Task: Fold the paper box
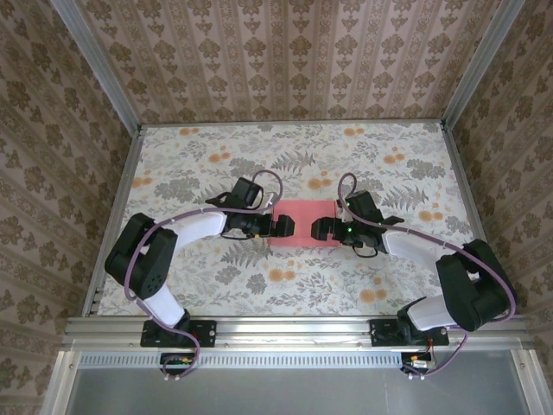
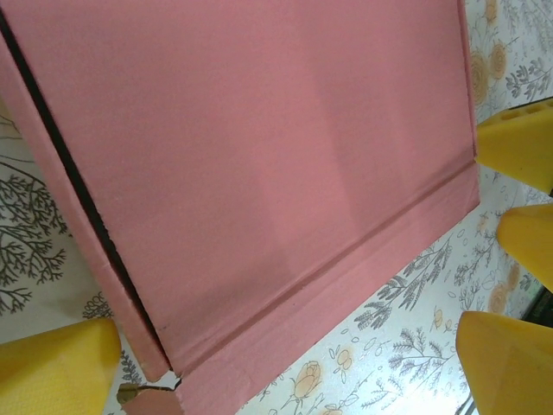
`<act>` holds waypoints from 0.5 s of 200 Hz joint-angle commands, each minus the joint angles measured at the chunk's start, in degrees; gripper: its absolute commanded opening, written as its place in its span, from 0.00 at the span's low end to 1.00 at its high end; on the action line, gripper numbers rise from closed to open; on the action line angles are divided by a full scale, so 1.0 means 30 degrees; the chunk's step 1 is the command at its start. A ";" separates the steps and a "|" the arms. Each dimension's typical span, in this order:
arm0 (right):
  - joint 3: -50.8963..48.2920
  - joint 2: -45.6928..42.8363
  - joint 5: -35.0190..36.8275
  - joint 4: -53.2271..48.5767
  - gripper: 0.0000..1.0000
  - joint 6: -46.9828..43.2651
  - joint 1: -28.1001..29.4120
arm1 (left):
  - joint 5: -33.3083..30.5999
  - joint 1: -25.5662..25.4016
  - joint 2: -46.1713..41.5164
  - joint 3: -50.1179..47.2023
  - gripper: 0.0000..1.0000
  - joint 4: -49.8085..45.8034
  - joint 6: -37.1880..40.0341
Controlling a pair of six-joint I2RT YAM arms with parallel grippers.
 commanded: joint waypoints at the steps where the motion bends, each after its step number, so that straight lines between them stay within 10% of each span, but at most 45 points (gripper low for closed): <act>1: 0.0461 0.0256 -0.0261 0.0240 0.99 -0.0010 0.0103 | 0.0120 -0.0111 0.0402 0.0450 1.00 -0.0533 -0.0193; 100: 0.0268 -0.0205 -0.0504 0.0748 0.99 -0.0597 0.0273 | 0.0730 -0.0244 -0.0530 0.0227 1.00 0.0553 -0.0377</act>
